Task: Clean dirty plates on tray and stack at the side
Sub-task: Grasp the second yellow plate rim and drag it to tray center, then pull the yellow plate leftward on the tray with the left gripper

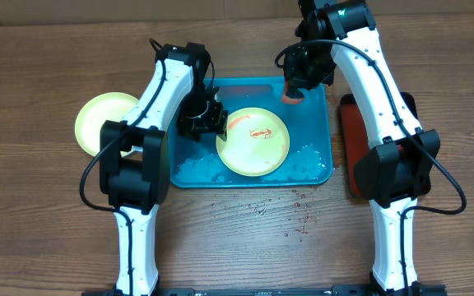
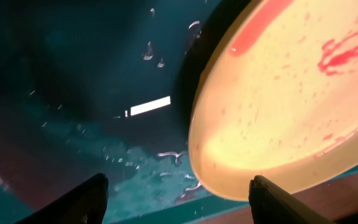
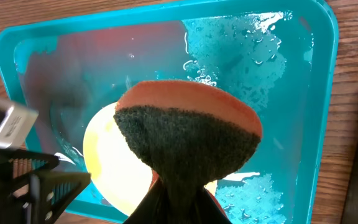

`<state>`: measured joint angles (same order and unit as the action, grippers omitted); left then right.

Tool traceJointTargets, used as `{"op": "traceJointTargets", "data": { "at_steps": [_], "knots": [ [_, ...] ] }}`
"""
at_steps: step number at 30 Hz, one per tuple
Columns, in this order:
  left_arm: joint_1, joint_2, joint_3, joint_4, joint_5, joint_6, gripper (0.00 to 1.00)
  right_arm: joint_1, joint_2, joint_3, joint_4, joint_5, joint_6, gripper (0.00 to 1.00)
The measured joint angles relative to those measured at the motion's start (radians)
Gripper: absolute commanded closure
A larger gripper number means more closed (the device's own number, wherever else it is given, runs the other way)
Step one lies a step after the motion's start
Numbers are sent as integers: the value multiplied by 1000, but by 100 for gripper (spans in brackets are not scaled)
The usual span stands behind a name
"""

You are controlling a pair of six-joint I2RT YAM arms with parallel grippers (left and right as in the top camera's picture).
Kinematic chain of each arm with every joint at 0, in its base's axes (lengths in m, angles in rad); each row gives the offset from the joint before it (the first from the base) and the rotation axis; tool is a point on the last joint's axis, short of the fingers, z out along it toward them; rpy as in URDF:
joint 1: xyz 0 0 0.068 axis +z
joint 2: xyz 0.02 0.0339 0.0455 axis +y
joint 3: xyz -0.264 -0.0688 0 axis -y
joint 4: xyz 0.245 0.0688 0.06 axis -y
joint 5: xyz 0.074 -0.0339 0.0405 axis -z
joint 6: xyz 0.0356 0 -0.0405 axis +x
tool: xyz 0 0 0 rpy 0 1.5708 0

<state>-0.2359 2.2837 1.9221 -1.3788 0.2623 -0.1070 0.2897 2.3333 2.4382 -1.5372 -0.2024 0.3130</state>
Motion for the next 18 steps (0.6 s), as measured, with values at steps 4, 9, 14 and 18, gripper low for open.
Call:
{"op": "traceJointTargets", "data": {
  "at_steps": [4,9,14,18],
  "knots": [
    [-2,-126,-13,0,-46,-26,24,0,0,0,0,0,0,89],
    [-40,-399,-163,150,-61,-92,25,0,0,0,0,0,0,89],
    [-102,-575,-473,444,-8,-233,42,0,0,0,0,0,1,89],
    [-103,-573,-665,568,-9,-402,48,0,0,0,1,0,0,89]
  ]
}}
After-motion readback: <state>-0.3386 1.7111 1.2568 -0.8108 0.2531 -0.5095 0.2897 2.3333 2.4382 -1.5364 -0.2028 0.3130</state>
